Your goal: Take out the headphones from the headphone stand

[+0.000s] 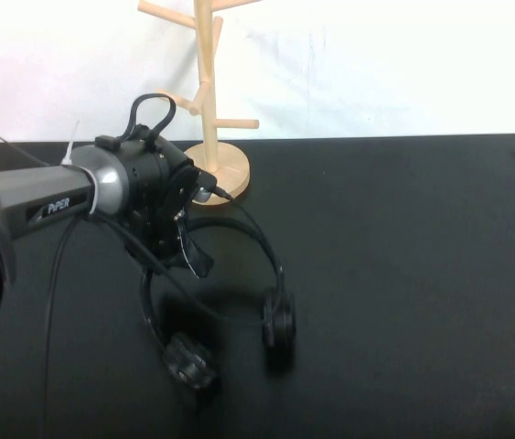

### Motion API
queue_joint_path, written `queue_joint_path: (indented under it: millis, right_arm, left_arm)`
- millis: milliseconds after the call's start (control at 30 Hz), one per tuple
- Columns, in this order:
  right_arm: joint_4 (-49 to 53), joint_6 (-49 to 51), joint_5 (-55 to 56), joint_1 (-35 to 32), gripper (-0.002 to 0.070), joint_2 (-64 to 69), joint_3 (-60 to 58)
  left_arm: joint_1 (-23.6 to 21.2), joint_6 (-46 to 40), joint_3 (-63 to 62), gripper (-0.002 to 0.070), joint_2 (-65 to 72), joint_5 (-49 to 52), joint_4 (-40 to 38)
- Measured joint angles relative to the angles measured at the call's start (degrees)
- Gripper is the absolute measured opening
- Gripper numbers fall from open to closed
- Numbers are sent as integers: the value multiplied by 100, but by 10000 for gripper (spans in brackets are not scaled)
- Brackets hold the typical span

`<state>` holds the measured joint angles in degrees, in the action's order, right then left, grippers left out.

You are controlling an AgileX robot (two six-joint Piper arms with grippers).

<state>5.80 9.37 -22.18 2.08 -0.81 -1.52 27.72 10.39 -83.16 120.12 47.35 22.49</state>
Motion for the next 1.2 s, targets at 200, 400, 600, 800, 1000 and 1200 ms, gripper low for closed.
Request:
queue_joint_path:
  millis: [200, 400, 600, 800, 1000, 1200]
  right_arm:
    - [0, 0, 0, 0, -9, 0, 0]
    - [0, 0, 0, 0, -9, 0, 0]
    - [0, 0, 0, 0, -9, 0, 0]
    - [0, 0, 0, 0, -9, 0, 0]
    - [0, 0, 0, 0, -9, 0, 0]
    - [0, 0, 0, 0, -9, 0, 0]
  left_arm:
    - [-13, -13, 0, 136, 27, -163, 0]
    - [35, 36, 0, 315, -10, -178, -122]
    - [407, 88, 95, 334, -766, 80, -131]
    - [654, 176, 1119, 103, -2609, 7, -188]
    - [634, 582, 2433, 6, -4273, -148, -176]
    - [630, 876, 3572, -1, -5623, -458, -229]
